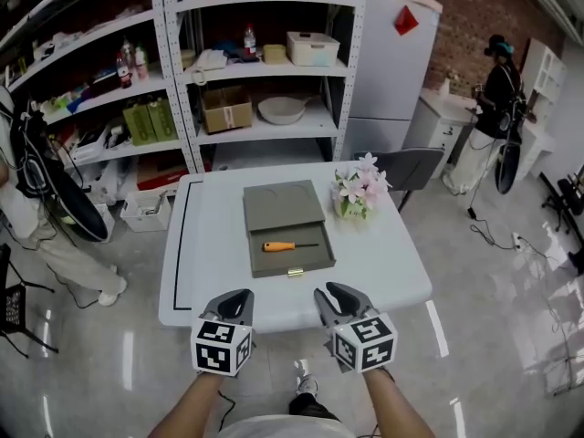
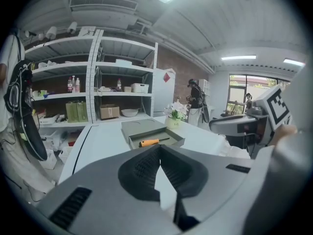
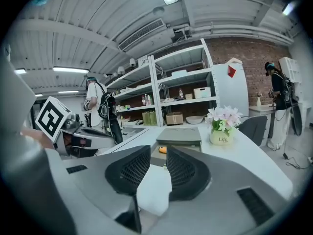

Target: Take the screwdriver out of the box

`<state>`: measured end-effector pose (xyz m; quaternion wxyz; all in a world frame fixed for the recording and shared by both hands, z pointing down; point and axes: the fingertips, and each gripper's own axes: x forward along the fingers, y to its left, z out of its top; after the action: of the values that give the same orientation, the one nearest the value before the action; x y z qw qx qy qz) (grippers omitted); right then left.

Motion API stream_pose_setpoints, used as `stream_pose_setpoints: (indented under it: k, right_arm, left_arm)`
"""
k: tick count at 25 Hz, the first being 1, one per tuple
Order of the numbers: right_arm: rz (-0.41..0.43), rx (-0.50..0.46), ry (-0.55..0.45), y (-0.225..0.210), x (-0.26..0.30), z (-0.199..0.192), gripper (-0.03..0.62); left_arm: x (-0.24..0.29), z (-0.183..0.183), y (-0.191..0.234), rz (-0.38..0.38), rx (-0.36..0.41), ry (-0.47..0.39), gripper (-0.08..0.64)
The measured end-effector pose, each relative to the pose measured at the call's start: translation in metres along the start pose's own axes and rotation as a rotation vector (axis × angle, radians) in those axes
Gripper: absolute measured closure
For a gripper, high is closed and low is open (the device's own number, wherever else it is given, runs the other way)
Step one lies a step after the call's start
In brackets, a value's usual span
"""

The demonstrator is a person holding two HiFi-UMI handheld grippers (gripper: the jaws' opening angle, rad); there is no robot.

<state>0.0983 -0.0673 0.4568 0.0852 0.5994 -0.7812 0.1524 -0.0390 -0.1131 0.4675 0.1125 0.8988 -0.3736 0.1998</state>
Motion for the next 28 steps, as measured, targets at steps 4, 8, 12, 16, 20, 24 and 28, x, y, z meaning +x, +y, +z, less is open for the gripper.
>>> stream_pose_setpoints:
  k: [4,8,12,16,20,24,28]
  right_arm:
    - [0.035,-0.010,0.009,-0.024,0.013,0.008,0.488]
    - [0.073,-0.022,0.008,-0.045,0.025,0.018,0.479]
    - [0.125,-0.042,0.018,-0.060,0.037,0.025,0.471]
    - [0.179,-0.079,0.037,-0.070,0.052,0.029,0.459]
    - [0.233,-0.125,0.074,-0.073,0.072,0.027,0.449]
    - [0.274,-0.169,0.119,-0.073,0.094,0.023,0.439]
    - [0.317,-0.218,0.169,-0.068,0.115,0.016,0.417]
  left_arm:
    - [0.022,0.010,-0.003,0.027,-0.008,0.009,0.555]
    - [0.040,0.020,-0.003,0.066,-0.020,0.016,0.557]
    - [0.053,0.029,-0.004,0.105,-0.028,0.015,0.557]
    - [0.062,0.031,0.000,0.141,-0.035,0.017,0.557]
    - [0.069,0.027,0.009,0.176,-0.050,0.033,0.557]
    - [0.077,0.024,0.023,0.197,-0.070,0.040,0.557]
    - [0.089,0.022,0.040,0.204,-0.091,0.041,0.557]
